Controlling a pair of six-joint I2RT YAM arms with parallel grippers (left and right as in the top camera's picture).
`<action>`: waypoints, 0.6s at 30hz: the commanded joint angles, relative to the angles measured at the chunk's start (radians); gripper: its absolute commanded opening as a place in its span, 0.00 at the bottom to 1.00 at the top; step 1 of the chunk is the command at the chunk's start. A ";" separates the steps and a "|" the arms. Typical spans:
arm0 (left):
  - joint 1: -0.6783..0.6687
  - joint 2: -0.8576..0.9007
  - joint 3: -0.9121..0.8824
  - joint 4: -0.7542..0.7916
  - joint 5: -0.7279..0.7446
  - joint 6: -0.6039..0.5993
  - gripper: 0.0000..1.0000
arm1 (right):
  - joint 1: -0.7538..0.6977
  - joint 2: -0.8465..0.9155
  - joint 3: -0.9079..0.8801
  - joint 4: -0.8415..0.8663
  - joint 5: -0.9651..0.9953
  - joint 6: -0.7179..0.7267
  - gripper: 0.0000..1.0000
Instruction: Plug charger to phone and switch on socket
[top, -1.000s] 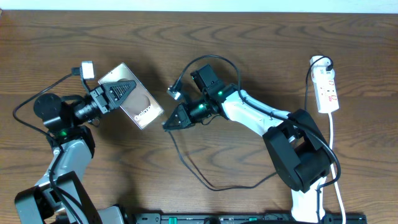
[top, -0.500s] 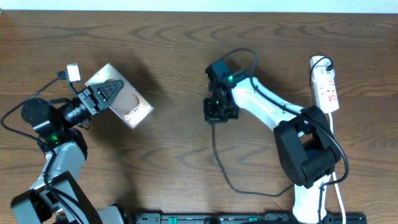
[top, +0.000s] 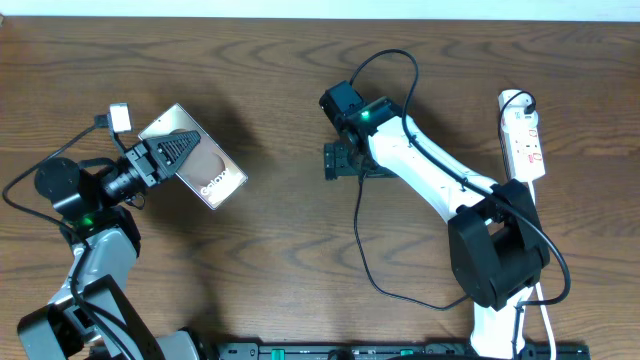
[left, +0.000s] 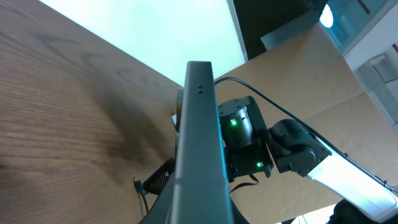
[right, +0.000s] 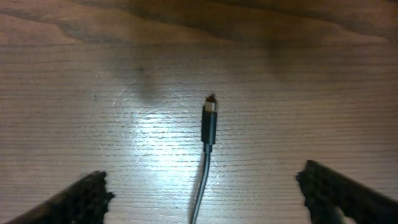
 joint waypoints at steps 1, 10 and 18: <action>0.003 -0.005 0.009 0.008 0.027 0.009 0.08 | 0.005 -0.007 -0.020 0.000 0.027 0.041 0.99; 0.003 -0.005 0.008 0.008 0.038 0.010 0.08 | 0.008 -0.007 -0.146 0.119 -0.056 0.115 0.99; 0.003 -0.005 0.008 0.009 0.038 0.011 0.07 | 0.007 -0.007 -0.224 0.233 -0.118 0.115 0.89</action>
